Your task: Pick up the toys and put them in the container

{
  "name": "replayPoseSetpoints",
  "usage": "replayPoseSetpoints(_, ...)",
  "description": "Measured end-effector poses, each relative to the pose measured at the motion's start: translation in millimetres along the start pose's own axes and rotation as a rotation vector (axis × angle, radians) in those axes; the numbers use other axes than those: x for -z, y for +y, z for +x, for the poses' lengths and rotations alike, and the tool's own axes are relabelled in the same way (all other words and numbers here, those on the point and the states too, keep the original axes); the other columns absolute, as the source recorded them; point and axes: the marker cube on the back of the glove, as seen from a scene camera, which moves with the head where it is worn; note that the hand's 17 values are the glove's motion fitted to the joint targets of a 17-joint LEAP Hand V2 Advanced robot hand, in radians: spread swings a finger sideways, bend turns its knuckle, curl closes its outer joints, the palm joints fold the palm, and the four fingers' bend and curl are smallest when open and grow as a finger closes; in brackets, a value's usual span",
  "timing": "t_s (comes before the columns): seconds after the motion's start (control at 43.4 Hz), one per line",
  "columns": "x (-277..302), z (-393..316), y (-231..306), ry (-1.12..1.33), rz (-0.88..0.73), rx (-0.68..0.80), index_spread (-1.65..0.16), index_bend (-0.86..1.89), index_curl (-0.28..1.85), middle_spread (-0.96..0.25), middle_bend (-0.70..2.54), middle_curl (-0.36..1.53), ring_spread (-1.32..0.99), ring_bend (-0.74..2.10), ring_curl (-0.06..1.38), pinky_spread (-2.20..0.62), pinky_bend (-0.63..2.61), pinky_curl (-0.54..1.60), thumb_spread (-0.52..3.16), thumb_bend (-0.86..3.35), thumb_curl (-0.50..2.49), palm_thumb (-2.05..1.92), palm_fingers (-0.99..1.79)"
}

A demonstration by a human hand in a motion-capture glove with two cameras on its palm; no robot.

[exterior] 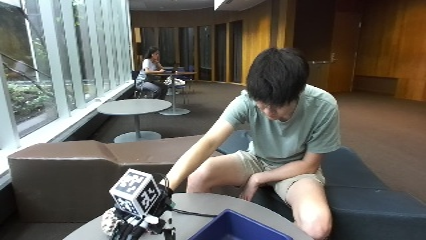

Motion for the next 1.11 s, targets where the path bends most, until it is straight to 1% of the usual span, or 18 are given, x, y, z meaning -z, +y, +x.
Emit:
replayPoseSetpoints(0.161, -33.1, 1.1, -22.3, -0.027, -0.039, 0.019, -0.21, 0.01, 0.08, 0.00, 0.10, 0.19, 0.01, 0.30, 0.37, 0.04, 1.01, 0.36, 1.32, 0.01, 0.39, 0.28, -0.37)
replayPoseSetpoints(0.323, -57.5, -2.5, -33.5, -0.120, -0.077, 0.055, -0.22, 0.05, 0.09, 0.00, 0.10, 0.19, 0.01, 0.29, 0.37, 0.03, 1.00, 0.36, 1.33, 0.04, 0.41, 0.36, -0.34)
replayPoseSetpoints(0.461, -77.1, -1.2, -38.3, -0.153, -0.018, 0.071, -0.25, 0.13, 0.12, -0.03, 0.10, 0.18, 0.00, 0.29, 0.37, 0.02, 0.98, 0.35, 1.35, 0.08, 0.43, 0.46, -0.19)
replayPoseSetpoints(0.507, -80.8, -0.9, -39.3, -0.154, 0.034, 0.079, -0.26, 0.18, 0.14, -0.04, 0.08, 0.17, -0.02, 0.35, 0.39, 0.01, 1.00, 0.36, 1.36, 0.11, 0.45, 0.52, -0.07)
replayPoseSetpoints(0.53, -82.1, -0.6, -39.5, -0.153, 0.063, 0.080, -0.26, 0.23, 0.16, -0.05, 0.07, 0.16, -0.06, 0.46, 0.42, -0.03, 0.97, 0.35, 1.37, 0.13, 0.46, 0.57, 0.08)
replayPoseSetpoints(0.576, -83.0, -0.8, -39.6, -0.155, 0.115, 0.079, -0.27, 0.27, 0.18, -0.06, 0.08, 0.15, -0.12, 0.57, 0.43, -0.06, 0.93, 0.32, 1.37, 0.16, 0.48, 0.62, 0.20)
replayPoseSetpoints(0.622, -81.4, -3.0, -40.2, -0.164, 0.152, 0.078, -0.27, 0.37, 0.19, -0.09, 0.20, 0.17, -0.20, 0.67, 0.43, -0.11, 0.83, 0.29, 1.37, 0.18, 0.50, 0.68, 0.47)
replayPoseSetpoints(0.668, -81.6, -4.9, -40.4, -0.182, 0.187, 0.072, -0.26, 0.31, 0.17, -0.14, 0.33, 0.20, -0.25, 0.73, 0.42, -0.23, 0.88, 0.28, 1.26, 0.18, 0.54, 0.73, 0.81)
replayPoseSetpoints(0.714, -84.8, -5.8, -39.8, -0.209, 0.230, 0.059, -0.26, 0.30, 0.17, -0.17, 0.38, 0.23, -0.29, 0.77, 0.43, -0.28, 0.86, 0.27, 1.15, 0.17, 0.57, 0.76, 0.90)
replayPoseSetpoints(0.737, -86.2, -6.6, -39.7, -0.223, 0.251, 0.052, -0.26, 0.35, 0.21, -0.19, 0.21, 0.18, -0.30, 0.87, 0.48, -0.31, 0.90, 0.30, 1.11, 0.18, 0.59, 0.79, 0.89)
replayPoseSetpoints(0.783, -87.4, -9.2, -40.2, -0.243, 0.288, 0.035, -0.26, 0.37, 0.23, -0.21, 0.22, 0.20, -0.32, 0.94, 0.52, -0.34, 0.91, 0.33, 1.04, 0.18, 0.61, 0.82, 0.97)
replayPoseSetpoints(0.829, -88.4, -11.4, -40.1, -0.248, 0.319, 0.015, -0.26, 0.40, 0.24, -0.25, 0.32, 0.24, -0.33, 0.96, 0.54, -0.35, 0.89, 0.33, 0.97, 0.20, 0.65, 0.87, 1.10)
replayPoseSetpoints(0.852, -89.1, -12.1, -39.9, -0.248, 0.330, 0.004, -0.27, 0.40, 0.25, -0.27, 0.33, 0.24, -0.34, 0.98, 0.55, -0.35, 0.90, 0.34, 0.94, 0.20, 0.66, 0.88, 1.11)
replayPoseSetpoints(0.875, -89.8, -12.5, -39.8, -0.248, 0.337, -0.006, -0.27, 0.43, 0.26, -0.27, 0.58, 0.32, -0.34, 0.97, 0.56, -0.35, 0.86, 0.34, 0.87, 0.17, 0.68, 0.85, 1.33)
replayPoseSetpoints(0.921, -91.9, -11.4, -39.4, -0.268, 0.330, -0.028, -0.28, 0.47, 0.29, -0.28, 0.68, 0.36, -0.34, 1.00, 0.59, -0.36, 0.87, 0.36, 0.79, 0.17, 0.70, 0.85, 1.30)
replayPoseSetpoints(0.944, -93.8, -9.5, -38.7, -0.292, 0.312, -0.043, -0.29, 0.53, 0.31, -0.28, 0.74, 0.38, -0.35, 1.02, 0.60, -0.36, 0.87, 0.37, 0.75, 0.17, 0.72, 0.86, 1.35)
replayPoseSetpoints(1.037, -99.5, 3.5, -33.0, -0.406, 0.199, -0.106, -0.31, 0.68, 0.37, -0.28, 0.90, 0.46, -0.36, 1.10, 0.64, -0.37, 0.91, 0.40, 0.61, 0.18, 0.77, 0.88, 1.32)
replayPoseSetpoints(1.106, -95.4, 16.4, -22.4, -0.375, 0.154, -0.143, -0.32, 0.76, 0.42, -0.28, 0.99, 0.51, -0.37, 1.15, 0.66, -0.38, 0.96, 0.42, 0.50, 0.18, 0.81, 0.88, 1.28)
